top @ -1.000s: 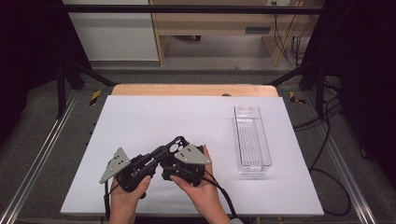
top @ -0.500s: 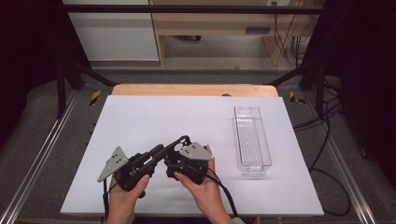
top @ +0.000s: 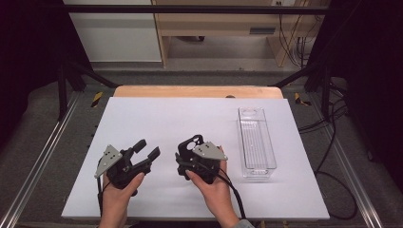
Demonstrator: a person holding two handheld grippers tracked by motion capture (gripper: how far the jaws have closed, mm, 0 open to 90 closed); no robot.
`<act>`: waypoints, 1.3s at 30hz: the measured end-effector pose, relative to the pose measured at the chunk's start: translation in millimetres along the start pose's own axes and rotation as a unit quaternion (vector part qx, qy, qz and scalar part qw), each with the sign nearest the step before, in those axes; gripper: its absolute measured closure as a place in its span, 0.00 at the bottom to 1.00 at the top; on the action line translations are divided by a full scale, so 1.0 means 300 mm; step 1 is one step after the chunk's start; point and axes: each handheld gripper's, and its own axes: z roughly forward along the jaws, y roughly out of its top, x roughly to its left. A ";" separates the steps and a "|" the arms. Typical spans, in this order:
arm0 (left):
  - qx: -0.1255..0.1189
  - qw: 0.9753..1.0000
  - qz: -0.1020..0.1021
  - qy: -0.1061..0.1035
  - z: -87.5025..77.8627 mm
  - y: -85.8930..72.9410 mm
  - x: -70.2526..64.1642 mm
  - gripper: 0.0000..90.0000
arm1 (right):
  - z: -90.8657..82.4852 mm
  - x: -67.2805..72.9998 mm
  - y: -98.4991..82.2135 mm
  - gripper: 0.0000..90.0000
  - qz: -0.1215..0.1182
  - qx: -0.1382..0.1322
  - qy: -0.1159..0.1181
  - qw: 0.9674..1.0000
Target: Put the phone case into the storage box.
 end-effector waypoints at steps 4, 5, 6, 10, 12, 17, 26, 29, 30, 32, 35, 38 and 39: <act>0.023 0.999 0.016 0.018 0.011 -0.020 0.027 0.23 | -0.005 -0.019 0.001 0.15 0.006 -0.002 -0.009 1.000; 0.023 0.999 0.016 0.018 0.011 -0.020 0.027 0.21 | -0.005 -0.019 0.001 0.15 0.006 -0.002 -0.009 1.000; 0.030 0.999 0.019 0.023 0.014 -0.029 0.035 0.19 | -0.009 -0.027 0.003 0.15 0.006 -0.004 -0.013 1.000; 0.057 0.998 0.022 0.033 0.021 -0.068 0.050 0.16 | -0.021 -0.047 0.006 0.15 -0.013 -0.008 -0.023 1.000; 0.066 0.997 0.026 0.033 0.018 -0.082 0.048 0.16 | -0.023 -0.050 0.006 0.15 -0.020 -0.009 -0.027 0.999; 0.073 0.995 0.054 0.037 -0.014 -0.093 0.050 0.11 | -0.034 -0.077 0.011 0.15 -0.008 -0.014 -0.032 0.999; 0.044 0.997 0.043 0.053 -0.087 -0.099 0.121 0.05 | -0.036 -0.077 0.015 0.15 -0.010 -0.018 -0.030 0.999; 0.034 0.997 0.035 0.055 -0.105 -0.096 0.144 0.05 | -0.035 -0.074 0.015 0.15 -0.012 -0.017 -0.030 0.999; 0.017 0.998 0.038 0.052 -0.123 -0.089 0.158 0.05 | -0.035 -0.073 0.014 0.15 -0.014 -0.019 -0.032 0.999; 0.005 0.997 0.045 0.056 -0.146 -0.084 0.172 0.05 | -0.035 -0.071 0.012 0.15 -0.017 -0.020 -0.033 0.999; 0.002 0.997 0.050 0.057 -0.164 -0.085 0.189 0.04 | -0.034 -0.066 0.009 0.15 -0.019 -0.018 -0.031 0.999; 0.003 0.997 0.048 0.061 -0.163 -0.087 0.198 0.04 | -0.036 -0.063 0.009 0.15 -0.019 -0.018 -0.030 0.999; 0.004 0.997 0.049 0.064 -0.160 -0.088 0.201 0.04 | -0.038 -0.065 0.012 0.15 -0.017 -0.020 -0.030 0.999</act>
